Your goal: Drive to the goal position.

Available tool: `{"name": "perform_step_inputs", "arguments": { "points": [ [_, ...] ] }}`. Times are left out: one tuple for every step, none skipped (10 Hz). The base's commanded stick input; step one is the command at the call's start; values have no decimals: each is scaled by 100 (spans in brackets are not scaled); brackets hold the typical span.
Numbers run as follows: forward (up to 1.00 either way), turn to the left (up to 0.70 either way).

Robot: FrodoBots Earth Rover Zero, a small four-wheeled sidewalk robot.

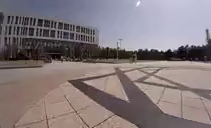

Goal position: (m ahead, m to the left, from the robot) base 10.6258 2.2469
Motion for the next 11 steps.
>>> {"name": "perform_step_inputs", "arguments": {
  "points": [
    [100,0],
    [100,0],
    [100,22],
    [100,40],
    [100,40],
    [100,40],
    [100,40],
    [100,27],
    [100,6],
    [100,0],
    [100,0]
  ]
}}
